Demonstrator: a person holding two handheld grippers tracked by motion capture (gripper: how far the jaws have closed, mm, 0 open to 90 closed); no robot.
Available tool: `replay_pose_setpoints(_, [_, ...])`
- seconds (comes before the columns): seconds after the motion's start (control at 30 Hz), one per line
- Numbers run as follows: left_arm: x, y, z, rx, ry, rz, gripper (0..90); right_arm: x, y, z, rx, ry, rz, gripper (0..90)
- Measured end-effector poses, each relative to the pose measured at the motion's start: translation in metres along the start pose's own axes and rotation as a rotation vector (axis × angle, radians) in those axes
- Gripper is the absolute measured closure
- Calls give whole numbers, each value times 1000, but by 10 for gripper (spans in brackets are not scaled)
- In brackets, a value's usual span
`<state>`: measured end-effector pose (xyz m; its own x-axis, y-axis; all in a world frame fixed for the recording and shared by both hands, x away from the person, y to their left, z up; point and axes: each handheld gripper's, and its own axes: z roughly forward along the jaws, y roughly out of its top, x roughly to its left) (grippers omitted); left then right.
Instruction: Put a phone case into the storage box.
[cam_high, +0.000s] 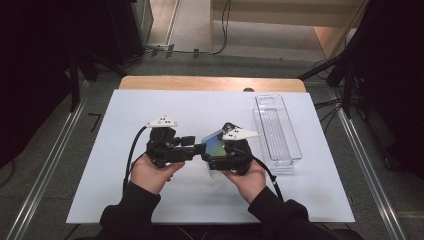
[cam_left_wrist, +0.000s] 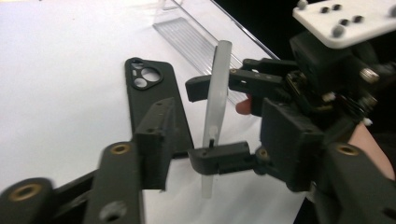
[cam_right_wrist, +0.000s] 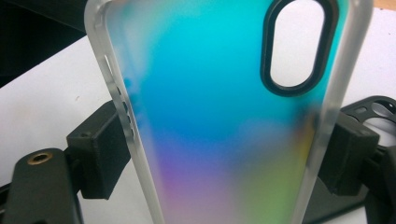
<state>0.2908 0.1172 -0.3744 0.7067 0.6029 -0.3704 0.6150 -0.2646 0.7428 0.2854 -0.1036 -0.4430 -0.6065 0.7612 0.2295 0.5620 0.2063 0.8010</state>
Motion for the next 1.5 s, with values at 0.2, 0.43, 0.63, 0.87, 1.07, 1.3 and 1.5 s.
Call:
replay_pose_setpoints(0.2, [3, -1, -3, 15, -32, 37, 377, -10, 1, -4, -3, -15, 17, 147])
replay_pose_setpoints(0.43, [10, -10, 0, 45, -54, 133, 347, -22, 3, -7, 4, 19, 15, 147])
replay_pose_setpoints(0.63, [21, -21, 4, 81, -98, 155, 345, -27, 6, -13, -8, 40, -2, 147])
replay_pose_setpoints(0.87, [36, -37, 11, 106, -136, 150, 300, -36, 9, -21, -17, 76, 0, 147])
replay_pose_setpoints(1.07, [40, -48, 14, 153, -122, 182, 300, -42, 13, -29, -17, 85, -5, 147])
replay_pose_setpoints(1.3, [46, -60, 11, 168, -115, 174, 300, -49, 17, -39, -21, 87, -12, 147])
replay_pose_setpoints(1.5, [51, -69, 3, 175, -98, 181, 300, -58, 19, -46, -17, 90, 7, 147])
